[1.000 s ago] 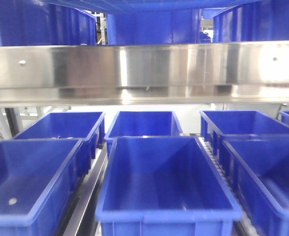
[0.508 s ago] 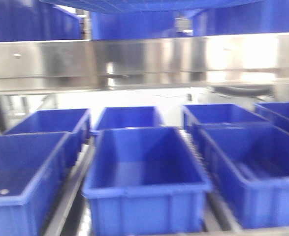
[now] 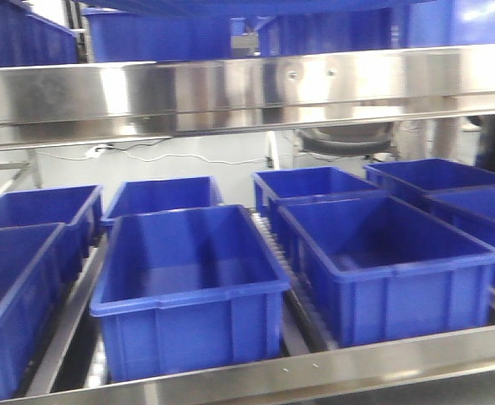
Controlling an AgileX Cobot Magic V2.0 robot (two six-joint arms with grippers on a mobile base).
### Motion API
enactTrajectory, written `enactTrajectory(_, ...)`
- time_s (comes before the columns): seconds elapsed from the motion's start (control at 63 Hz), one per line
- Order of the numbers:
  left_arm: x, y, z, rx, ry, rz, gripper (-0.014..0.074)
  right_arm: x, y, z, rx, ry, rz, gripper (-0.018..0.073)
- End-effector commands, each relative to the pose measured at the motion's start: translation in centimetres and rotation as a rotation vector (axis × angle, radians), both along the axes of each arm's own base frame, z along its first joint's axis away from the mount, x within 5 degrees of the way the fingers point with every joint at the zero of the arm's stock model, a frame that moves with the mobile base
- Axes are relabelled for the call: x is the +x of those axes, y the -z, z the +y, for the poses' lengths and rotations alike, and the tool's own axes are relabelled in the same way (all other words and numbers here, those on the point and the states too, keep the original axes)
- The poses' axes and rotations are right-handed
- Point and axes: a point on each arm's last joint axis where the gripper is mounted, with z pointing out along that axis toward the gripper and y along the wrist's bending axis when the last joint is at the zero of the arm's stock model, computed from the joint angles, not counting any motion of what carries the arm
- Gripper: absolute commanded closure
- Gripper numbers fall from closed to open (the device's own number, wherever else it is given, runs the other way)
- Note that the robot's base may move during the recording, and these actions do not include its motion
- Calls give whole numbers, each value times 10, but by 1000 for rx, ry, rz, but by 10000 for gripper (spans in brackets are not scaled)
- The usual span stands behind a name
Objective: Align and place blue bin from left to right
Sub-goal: 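Back away from the rack holding the bin in both grippers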
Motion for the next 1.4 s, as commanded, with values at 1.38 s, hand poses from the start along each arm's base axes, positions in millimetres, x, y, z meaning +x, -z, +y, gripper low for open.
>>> enactTrajectory(1.38,2,-14,1,-12,19,-116,613,-10,-19,-7,-27,4,-110,637)
